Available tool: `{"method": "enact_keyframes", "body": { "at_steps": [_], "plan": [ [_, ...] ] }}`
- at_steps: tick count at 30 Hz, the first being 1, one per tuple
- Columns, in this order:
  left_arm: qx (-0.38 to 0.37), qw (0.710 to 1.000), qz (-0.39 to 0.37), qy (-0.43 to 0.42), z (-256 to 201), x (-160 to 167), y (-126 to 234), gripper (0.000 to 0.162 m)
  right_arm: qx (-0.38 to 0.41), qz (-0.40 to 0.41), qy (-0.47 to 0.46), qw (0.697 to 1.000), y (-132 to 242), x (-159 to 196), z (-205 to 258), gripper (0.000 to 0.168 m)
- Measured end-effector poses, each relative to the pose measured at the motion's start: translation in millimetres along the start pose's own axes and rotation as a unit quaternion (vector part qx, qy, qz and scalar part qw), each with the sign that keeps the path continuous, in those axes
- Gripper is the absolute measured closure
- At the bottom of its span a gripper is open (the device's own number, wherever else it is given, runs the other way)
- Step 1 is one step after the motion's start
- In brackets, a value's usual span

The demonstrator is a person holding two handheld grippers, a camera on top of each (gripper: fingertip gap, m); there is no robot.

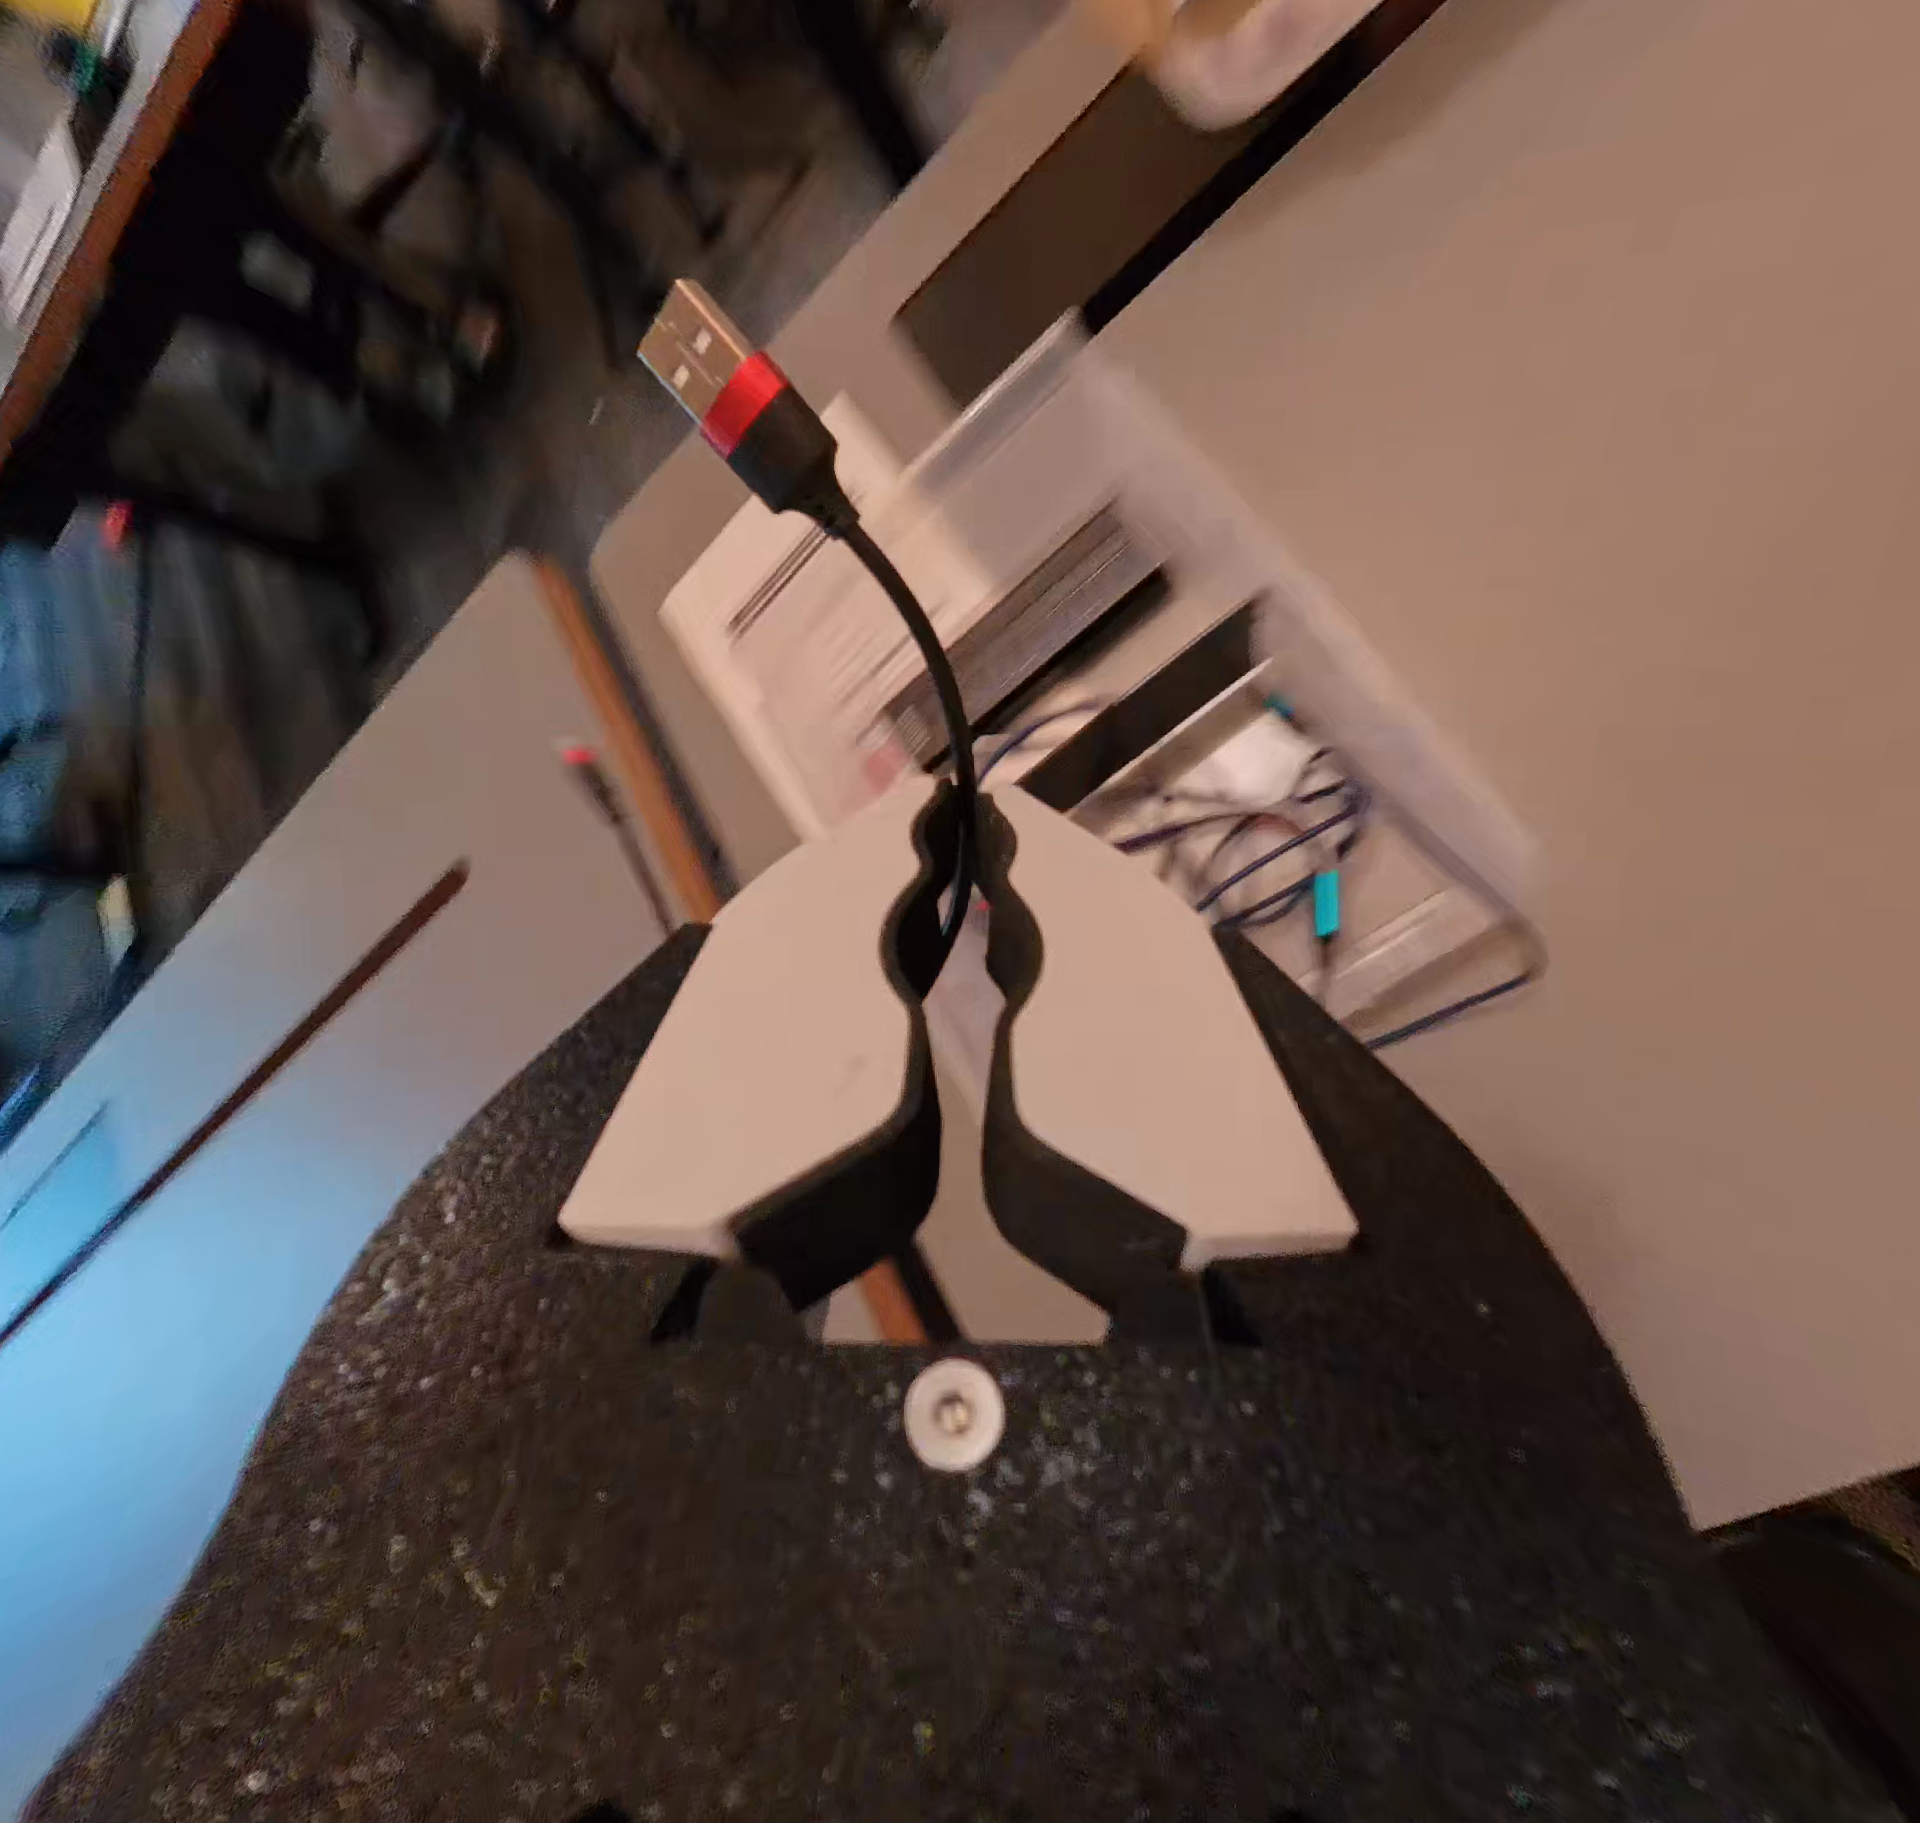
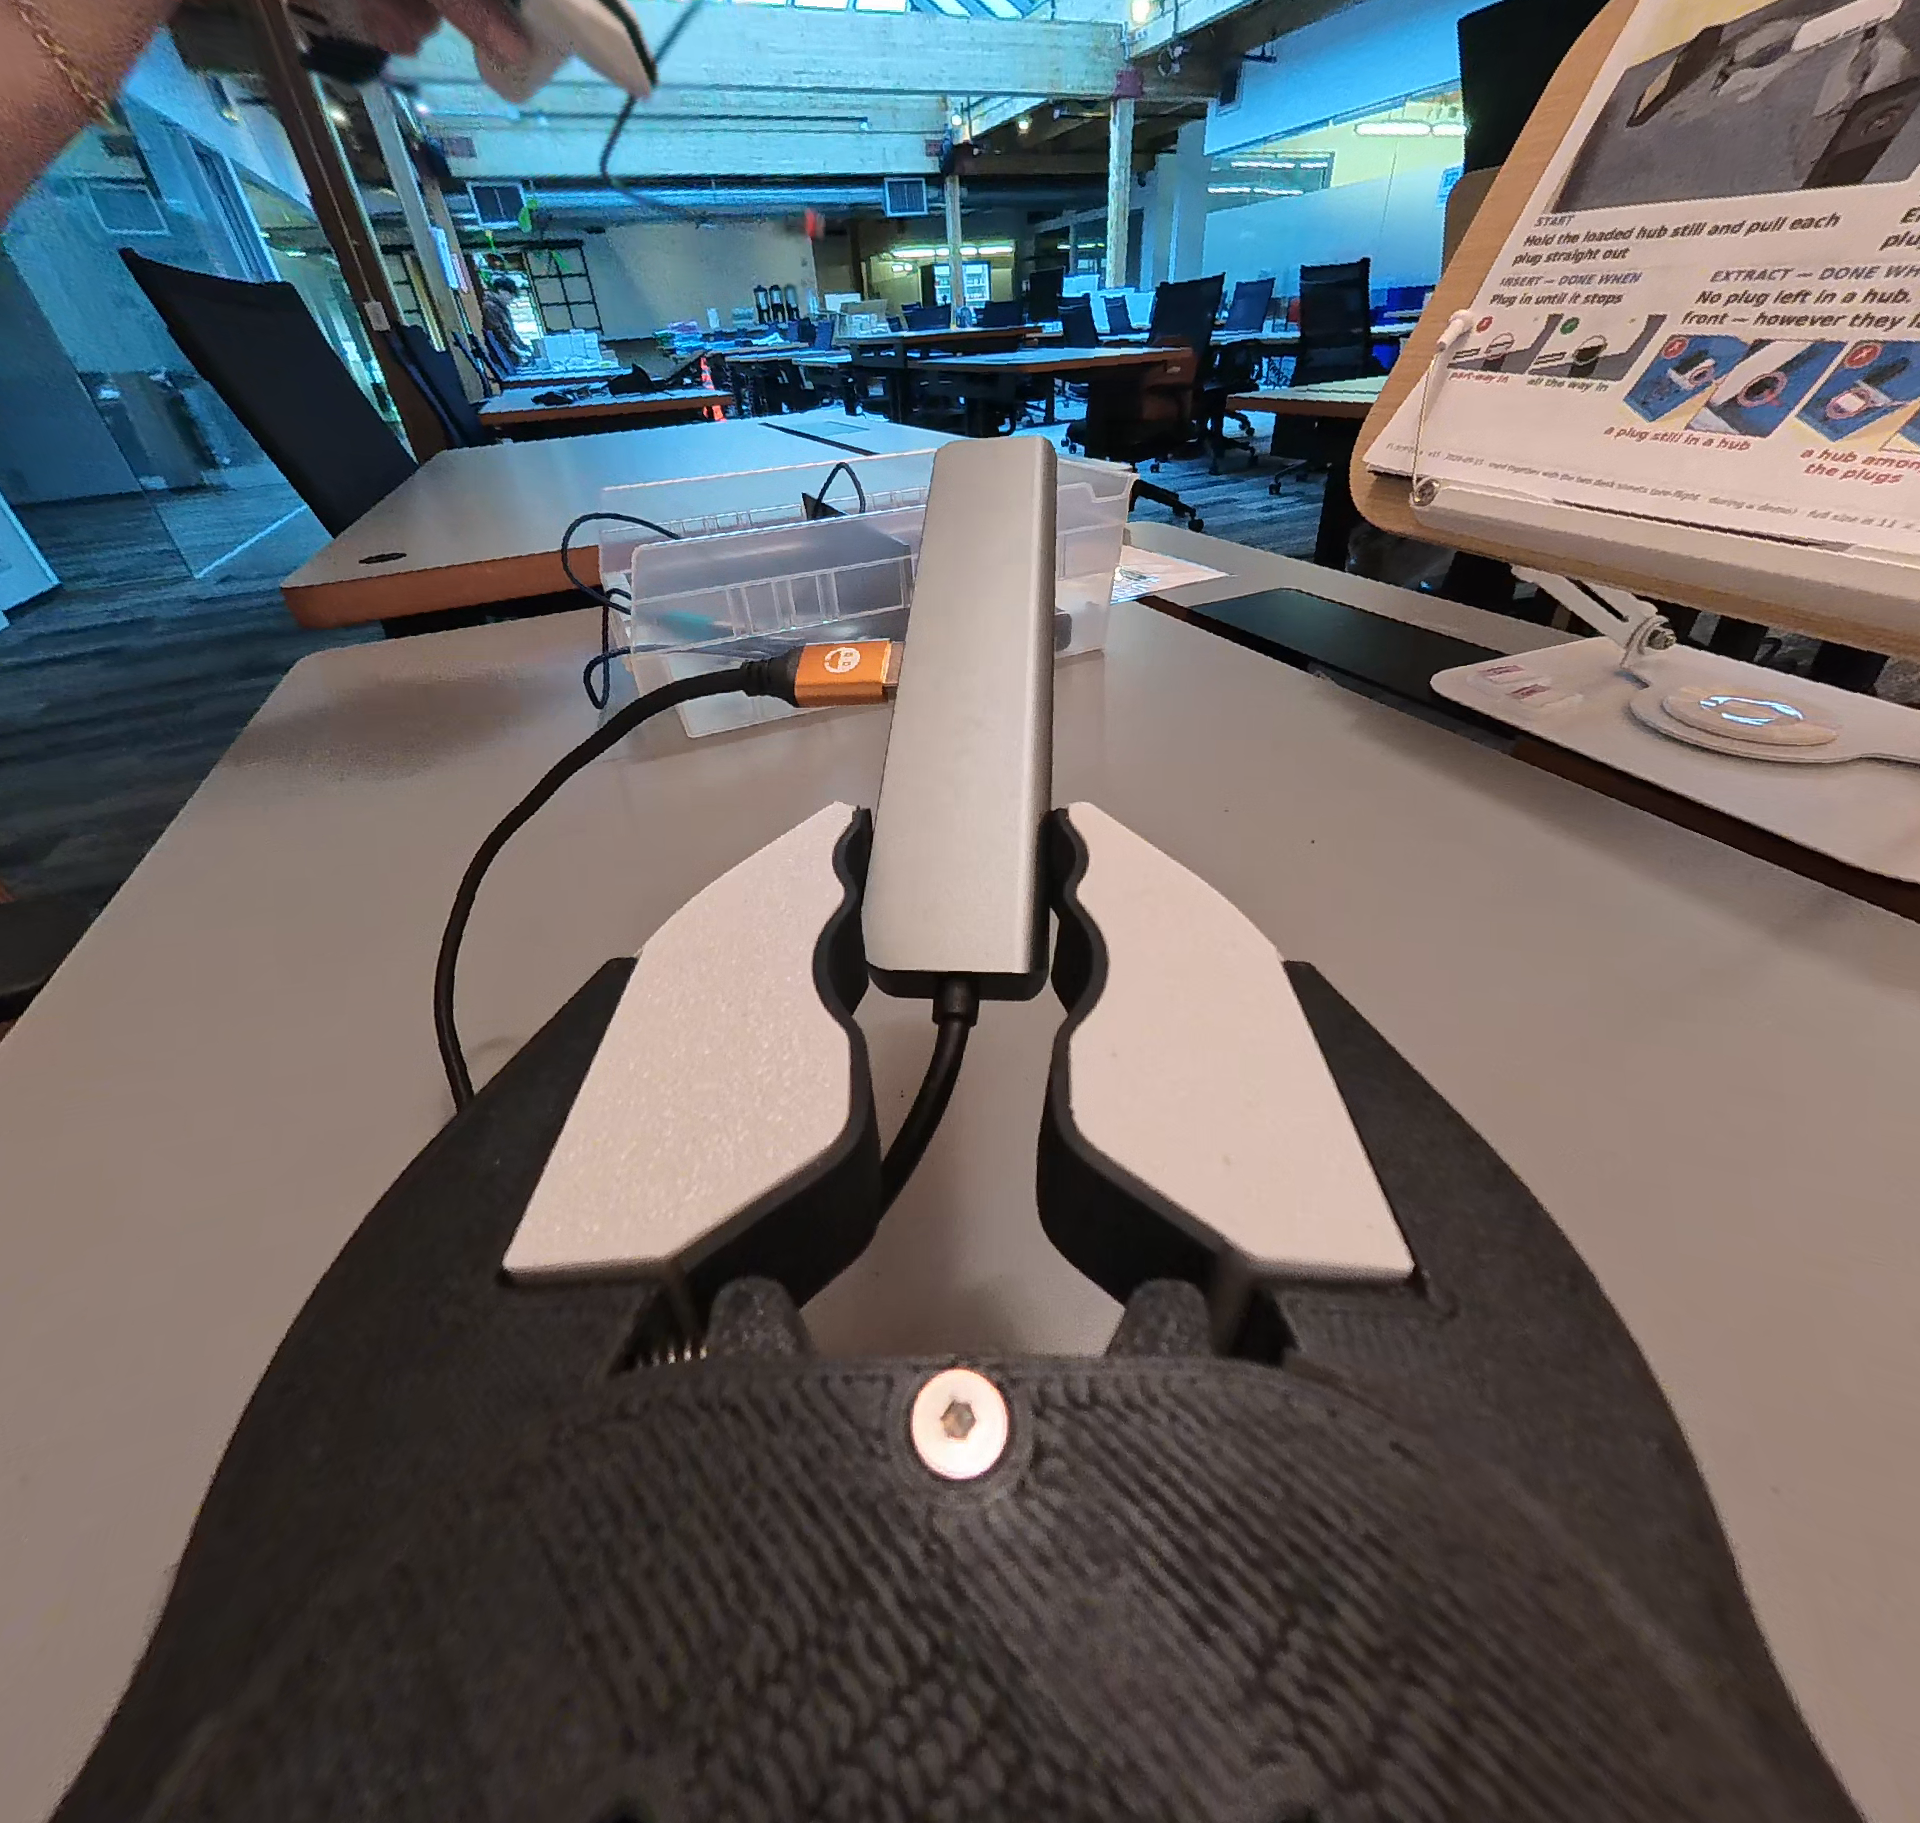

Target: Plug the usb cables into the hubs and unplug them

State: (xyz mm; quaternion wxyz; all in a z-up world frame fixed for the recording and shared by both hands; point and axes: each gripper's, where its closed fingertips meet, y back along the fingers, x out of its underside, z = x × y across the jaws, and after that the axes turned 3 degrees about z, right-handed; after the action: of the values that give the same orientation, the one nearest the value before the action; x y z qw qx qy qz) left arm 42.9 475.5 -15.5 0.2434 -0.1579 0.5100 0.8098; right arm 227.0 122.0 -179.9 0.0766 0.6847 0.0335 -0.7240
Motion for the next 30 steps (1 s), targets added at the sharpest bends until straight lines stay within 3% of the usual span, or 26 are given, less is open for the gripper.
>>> {"method": "enact_keyframes", "body": {
  "at_steps": [5,9,13,17,24,30],
  "plan": [
    [0.115,0.974,-0.134,-0.145,-108,-50,15,0.16,0.003,0.0,-0.001,1.0,0,0,-1,0.136],
    [0.104,0.932,-0.173,-0.302,-209,-47,-12,0.159,0.009,-0.005,-0.006,1.0,1,-1,-3,0.136],
    [0.104,0.871,-0.216,-0.429,-304,-25,-46,0.16,0.016,-0.008,-0.009,1.0,2,-2,-6,0.136],
    [0.127,0.864,-0.185,-0.451,-341,6,-75,0.16,0.014,-0.008,-0.007,1.0,2,-2,-5,0.136],
    [0.158,0.867,-0.163,-0.443,-352,39,-94,0.16,0.01,0.0,-0.003,1.0,0,0,-3,0.136],
    [0.229,0.87,-0.303,-0.315,-363,28,-67,0.16,0.011,0.0,-0.003,1.0,0,0,-3,0.136]
  ]
}}
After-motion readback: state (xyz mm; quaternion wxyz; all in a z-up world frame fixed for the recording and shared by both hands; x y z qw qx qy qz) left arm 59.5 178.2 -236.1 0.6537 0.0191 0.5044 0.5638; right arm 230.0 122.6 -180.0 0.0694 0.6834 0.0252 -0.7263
